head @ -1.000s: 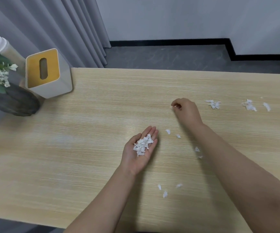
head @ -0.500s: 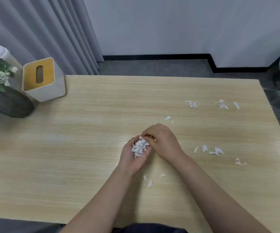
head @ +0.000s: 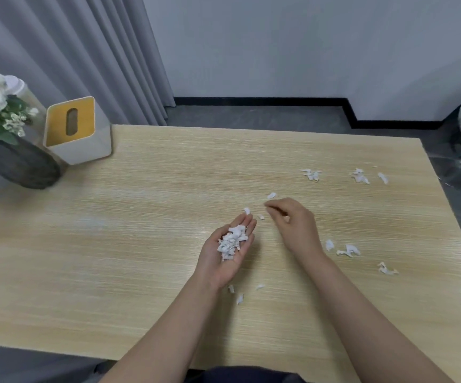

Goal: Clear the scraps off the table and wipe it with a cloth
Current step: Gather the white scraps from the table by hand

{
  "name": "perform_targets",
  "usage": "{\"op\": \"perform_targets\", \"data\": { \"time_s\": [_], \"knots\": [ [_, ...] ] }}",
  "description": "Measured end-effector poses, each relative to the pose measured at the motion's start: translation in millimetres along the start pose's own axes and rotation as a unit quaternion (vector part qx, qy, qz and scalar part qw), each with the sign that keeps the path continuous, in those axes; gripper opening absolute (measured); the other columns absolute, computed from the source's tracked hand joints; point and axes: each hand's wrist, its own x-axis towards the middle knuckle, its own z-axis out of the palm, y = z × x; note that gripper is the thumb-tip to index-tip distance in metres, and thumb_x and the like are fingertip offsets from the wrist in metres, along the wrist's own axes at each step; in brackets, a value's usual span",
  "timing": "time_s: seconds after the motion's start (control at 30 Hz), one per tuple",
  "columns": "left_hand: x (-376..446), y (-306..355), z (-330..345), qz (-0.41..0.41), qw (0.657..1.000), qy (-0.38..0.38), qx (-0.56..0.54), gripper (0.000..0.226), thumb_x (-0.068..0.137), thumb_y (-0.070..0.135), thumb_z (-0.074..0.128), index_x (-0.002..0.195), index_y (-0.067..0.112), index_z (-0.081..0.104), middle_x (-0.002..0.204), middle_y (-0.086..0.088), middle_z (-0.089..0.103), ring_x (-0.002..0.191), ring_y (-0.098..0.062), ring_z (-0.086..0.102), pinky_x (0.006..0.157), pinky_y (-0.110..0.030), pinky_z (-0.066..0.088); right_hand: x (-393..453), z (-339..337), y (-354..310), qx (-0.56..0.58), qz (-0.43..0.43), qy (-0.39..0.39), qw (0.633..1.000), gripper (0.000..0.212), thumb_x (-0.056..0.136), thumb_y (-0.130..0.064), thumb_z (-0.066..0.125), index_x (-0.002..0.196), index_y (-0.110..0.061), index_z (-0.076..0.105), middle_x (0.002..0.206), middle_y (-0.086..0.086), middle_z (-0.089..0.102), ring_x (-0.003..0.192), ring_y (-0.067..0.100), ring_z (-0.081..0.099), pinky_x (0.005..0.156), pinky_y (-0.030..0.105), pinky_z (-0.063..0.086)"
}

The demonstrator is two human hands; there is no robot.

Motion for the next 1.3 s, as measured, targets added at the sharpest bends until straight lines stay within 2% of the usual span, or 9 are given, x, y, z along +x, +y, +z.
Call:
{"op": "perform_targets", "data": {
  "time_s": [0.1, 0.27, 0.37, 0.53, 0.73, 0.87, 1.0, 1.17, 1.3],
  "knots": [
    [-3.1, -1.5, -2.5, -0.008, 1.000, -0.006, -0.021, 0.036, 0.084, 0.007, 0.043, 0.104, -0.010, 0.067, 0.122, -0.019, 0.062, 0.100, -0.036, 0.066, 0.089, -0.046, 0.049, 13.7, -4.0, 32.7, -0.046, 0.097, 0.047, 0.993, 0.015, 0.089, -0.013, 0.061, 0.100, -0.011, 0.071, 0.098, 0.002, 0.068, 0.089, 0.014, 0.061, 0.077, 0.017, 0.039],
    [-7.3, -3.1, -3.8, -0.018, 0.999, -0.020, -0.026, 0.035, 0.081, 0.006, 0.047, 0.103, -0.011, 0.067, 0.118, -0.021, 0.064, 0.096, -0.037, 0.067, 0.086, -0.047, 0.049, 39.3, 4.5, 64.0, -0.092, 0.196, 0.013, 0.976, 0.021, 0.090, -0.013, 0.060, 0.109, -0.007, 0.068, 0.102, 0.008, 0.069, 0.086, 0.015, 0.058, 0.074, 0.021, 0.038],
    [-8.7, -2.0, -6.6, -0.022, 0.999, -0.018, -0.034, 0.035, 0.080, 0.005, 0.048, 0.105, -0.011, 0.066, 0.120, -0.022, 0.062, 0.098, -0.038, 0.066, 0.085, -0.048, 0.050, 52.5, 14.7, 70.5, -0.086, 0.227, -0.003, 0.970, 0.025, 0.088, -0.016, 0.063, 0.111, -0.008, 0.066, 0.105, 0.008, 0.069, 0.094, 0.020, 0.062, 0.075, 0.023, 0.040],
    [-9.2, 0.6, -13.0, -0.028, 0.998, -0.003, -0.053, 0.038, 0.087, 0.008, 0.040, 0.107, -0.011, 0.066, 0.123, -0.022, 0.061, 0.105, -0.037, 0.063, 0.089, -0.049, 0.047, 65.6, 30.5, 69.1, -0.107, 0.217, -0.005, 0.970, 0.023, 0.088, -0.014, 0.062, 0.109, -0.007, 0.067, 0.104, 0.009, 0.069, 0.096, 0.024, 0.062, 0.073, 0.024, 0.038],
    [-10.3, 2.4, -18.9, -0.031, 0.997, 0.012, -0.065, 0.038, 0.089, 0.009, 0.039, 0.107, -0.012, 0.065, 0.126, -0.022, 0.059, 0.120, -0.034, 0.052, 0.091, -0.053, 0.043, 71.8, 33.0, 74.0, -0.184, 0.188, -0.035, 0.964, 0.017, 0.090, -0.003, 0.051, 0.100, -0.006, 0.066, 0.098, 0.013, 0.067, 0.089, 0.029, 0.061, 0.072, 0.031, 0.046],
    [-10.0, 3.4, -24.1, -0.027, 0.997, 0.019, -0.075, 0.039, 0.091, 0.009, 0.038, 0.110, -0.013, 0.063, 0.127, -0.024, 0.057, 0.118, -0.037, 0.052, 0.098, -0.048, 0.043, 75.5, 29.4, 72.2, -0.187, 0.161, -0.057, 0.967, 0.026, 0.093, -0.007, 0.046, 0.115, -0.009, 0.058, 0.100, 0.012, 0.067, 0.089, 0.029, 0.061, 0.072, 0.035, 0.049],
    [-11.8, 3.5, -25.3, -0.021, 0.997, 0.020, -0.069, 0.038, 0.088, 0.008, 0.040, 0.109, -0.013, 0.064, 0.126, -0.024, 0.058, 0.113, -0.039, 0.058, 0.092, -0.052, 0.045, 80.7, 30.9, 70.2, -0.217, 0.117, -0.098, 0.964, 0.033, 0.093, -0.009, 0.047, 0.125, -0.010, 0.056, 0.112, 0.011, 0.064, 0.101, 0.029, 0.059, 0.079, 0.035, 0.047],
    [-13.8, 5.0, -25.9, -0.012, 0.998, 0.028, -0.049, 0.038, 0.087, 0.009, 0.040, 0.108, -0.012, 0.065, 0.125, -0.023, 0.059, 0.104, -0.038, 0.064, 0.092, -0.049, 0.045, 82.1, 32.4, 71.5, -0.228, 0.101, -0.098, 0.963, 0.017, 0.093, -0.013, 0.054, 0.102, -0.008, 0.067, 0.098, 0.011, 0.068, 0.086, 0.025, 0.060, 0.067, 0.029, 0.043],
    [-14.2, 3.9, -27.2, -0.007, 0.998, 0.033, -0.049, 0.038, 0.089, 0.010, 0.039, 0.107, -0.011, 0.066, 0.124, -0.021, 0.060, 0.104, -0.036, 0.064, 0.092, -0.047, 0.046, 76.1, 28.2, 58.4, -0.190, 0.100, -0.086, 0.973, 0.014, 0.090, -0.014, 0.058, 0.095, -0.008, 0.070, 0.093, 0.009, 0.069, 0.080, 0.020, 0.058, 0.067, 0.027, 0.042]
  ]
}}
